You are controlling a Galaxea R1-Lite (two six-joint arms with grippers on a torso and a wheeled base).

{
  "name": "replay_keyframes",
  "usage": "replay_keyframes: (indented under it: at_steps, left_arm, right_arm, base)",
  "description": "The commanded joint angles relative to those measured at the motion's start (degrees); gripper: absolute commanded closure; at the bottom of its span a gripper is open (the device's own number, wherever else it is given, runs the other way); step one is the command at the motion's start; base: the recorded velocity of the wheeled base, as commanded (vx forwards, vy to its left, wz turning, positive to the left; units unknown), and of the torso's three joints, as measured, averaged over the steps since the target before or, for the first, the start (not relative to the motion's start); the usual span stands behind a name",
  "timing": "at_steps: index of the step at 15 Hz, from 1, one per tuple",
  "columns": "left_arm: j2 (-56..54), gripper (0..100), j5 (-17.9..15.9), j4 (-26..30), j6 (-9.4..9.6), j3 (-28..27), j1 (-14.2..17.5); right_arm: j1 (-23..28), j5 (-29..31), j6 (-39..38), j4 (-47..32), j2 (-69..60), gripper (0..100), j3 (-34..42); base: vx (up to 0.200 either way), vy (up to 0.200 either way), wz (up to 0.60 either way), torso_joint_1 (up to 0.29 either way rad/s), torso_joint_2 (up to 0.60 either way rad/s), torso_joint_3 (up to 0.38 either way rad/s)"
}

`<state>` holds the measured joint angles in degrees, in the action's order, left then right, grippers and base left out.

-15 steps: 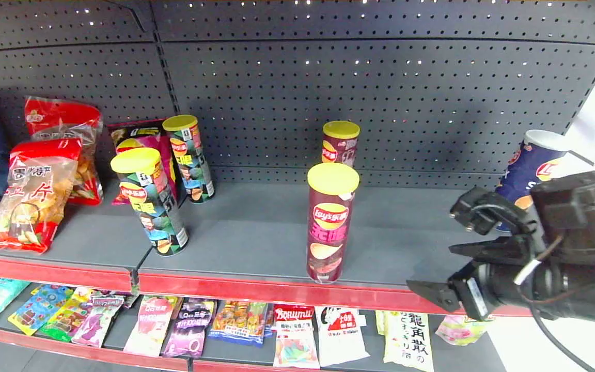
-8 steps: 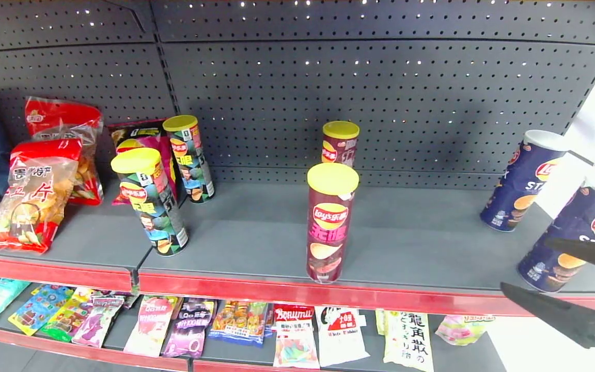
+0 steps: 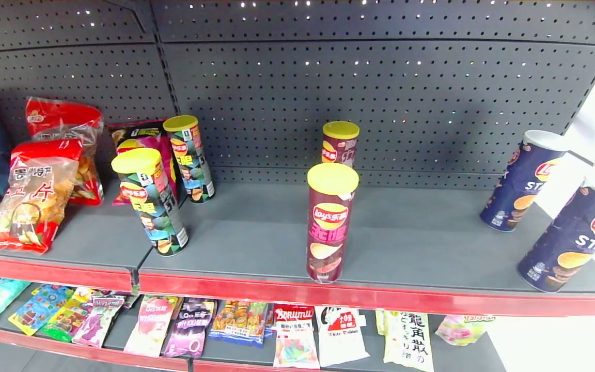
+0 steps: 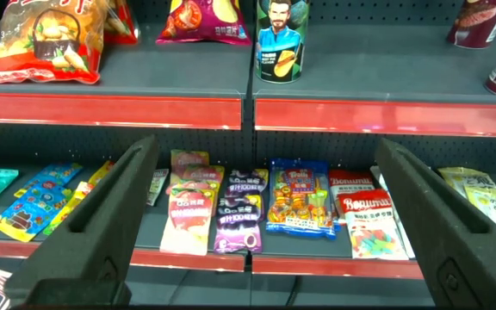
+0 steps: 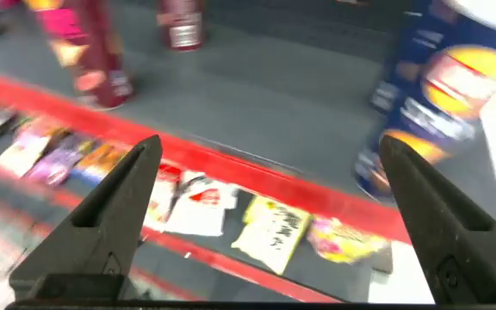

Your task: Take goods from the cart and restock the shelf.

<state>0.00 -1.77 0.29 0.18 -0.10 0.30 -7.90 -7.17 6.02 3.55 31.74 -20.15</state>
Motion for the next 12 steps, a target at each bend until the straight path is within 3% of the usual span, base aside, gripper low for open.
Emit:
replay_keyframes:
  at_steps: [1,3,5,7,10,11,12]
  left_arm:
    - [0.0,0,0.01,-0.03,-0.01,0.01,0.05]
    - [0.0,0,0.01,-0.03,-0.01,0.01,0.05]
    - [0.0,0,0.01,-0.03,-0.01,0.01,0.05]
    - [0.0,0,0.01,-0.03,-0.01,0.01,0.05]
    - [0.0,0,0.01,-0.03,-0.01,0.01,0.05]
    - [0.0,0,0.01,-0.03,-0.01,0.01,0.05]
    - [0.0,0,0.01,-0.03,-0.01,0.01,0.05]
  right_arm:
    - [6.84,-1.36,-2.68,-0.65,-14.34,0,7.23]
    - [12.56,-1.45,-3.39,-2.58,-26.47,0,13.74]
    - [12.03,2.33,-5.58,1.11,-26.38,0,15.93]
    - [11.94,0.84,-5.58,1.11,-26.38,0,20.15]
    - [11.94,-3.99,-5.85,-0.3,-26.3,0,19.89]
    - [11.94,-3.29,-4.88,-0.3,-26.3,0,19.89]
    - [11.94,3.48,0.83,0.06,-26.38,0,19.98]
  base:
    - [0.0,0.0,0.0,0.0,0.0,0.0]
    - [0.0,0.0,0.0,0.0,0.0,0.0]
    - [0.0,0.0,0.0,0.0,0.0,0.0]
    - [0.0,0.0,0.0,0.0,0.0,0.0]
    - [0.0,0.0,0.0,0.0,0.0,0.0]
    - [0.0,0.0,0.0,0.0,0.0,0.0]
    - [0.0,0.0,0.0,0.0,0.0,0.0]
